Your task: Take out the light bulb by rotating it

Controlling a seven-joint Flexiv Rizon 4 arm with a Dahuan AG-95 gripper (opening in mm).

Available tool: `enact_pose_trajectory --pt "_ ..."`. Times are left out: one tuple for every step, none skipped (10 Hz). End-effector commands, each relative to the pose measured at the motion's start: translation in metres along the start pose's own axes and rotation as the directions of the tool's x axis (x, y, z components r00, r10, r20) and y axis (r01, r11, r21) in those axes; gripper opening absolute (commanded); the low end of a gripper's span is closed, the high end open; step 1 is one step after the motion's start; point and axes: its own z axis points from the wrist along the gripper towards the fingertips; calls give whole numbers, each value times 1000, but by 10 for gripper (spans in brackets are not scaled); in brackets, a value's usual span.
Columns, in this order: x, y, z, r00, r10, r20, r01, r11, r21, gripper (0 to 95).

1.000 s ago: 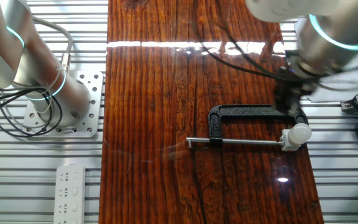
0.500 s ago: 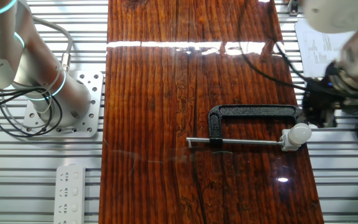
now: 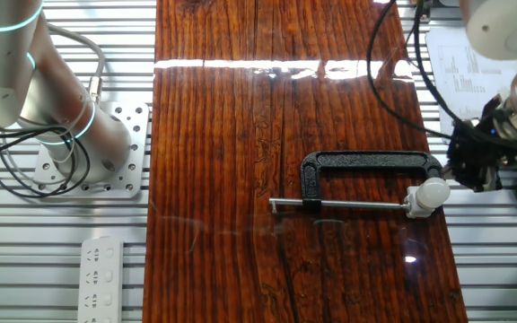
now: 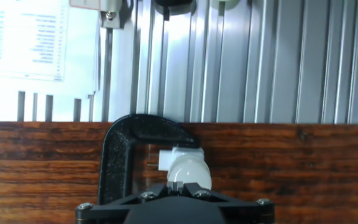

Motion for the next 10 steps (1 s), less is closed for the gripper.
enact_pose_trajectory --pt "1 -2 5 999 -47 2 47 999 0 190" --pt "-1 -5 10 998 -66 1 66 998 2 190" --pt "-2 -6 12 997 -73 0 73 997 3 190" --pt "-3 -8 14 997 -81 0 81 997 1 190" --pt "-4 -8 16 996 -91 2 91 996 -2 190" --pt "-6 -9 18 995 -100 4 100 995 -5 190" --pt "-6 -9 19 994 -111 3 111 994 -8 380" --pt "-7 -10 20 994 -113 2 113 993 -15 380" --pt "-7 -9 21 996 -92 2 92 996 -15 570" --pt "-7 -10 22 998 -58 -4 58 998 -13 570"
